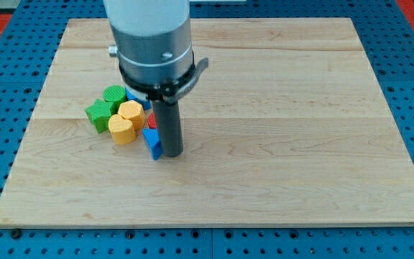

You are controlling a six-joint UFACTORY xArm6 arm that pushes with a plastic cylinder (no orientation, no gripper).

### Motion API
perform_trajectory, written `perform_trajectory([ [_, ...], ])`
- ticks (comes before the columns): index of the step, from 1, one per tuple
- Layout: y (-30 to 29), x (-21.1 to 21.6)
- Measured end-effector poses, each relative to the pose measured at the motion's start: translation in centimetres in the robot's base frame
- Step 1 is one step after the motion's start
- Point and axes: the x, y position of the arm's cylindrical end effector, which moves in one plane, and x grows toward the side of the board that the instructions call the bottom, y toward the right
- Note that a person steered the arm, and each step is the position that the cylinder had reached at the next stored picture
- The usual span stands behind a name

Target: Move red star closer to blue cube

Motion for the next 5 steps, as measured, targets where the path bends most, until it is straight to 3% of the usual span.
perform_trajectory([
  [2, -0.3, 1.1],
  [3, 3.2, -0.1],
  [4, 6.7, -7.6],
  [5, -1.7, -15.9],
])
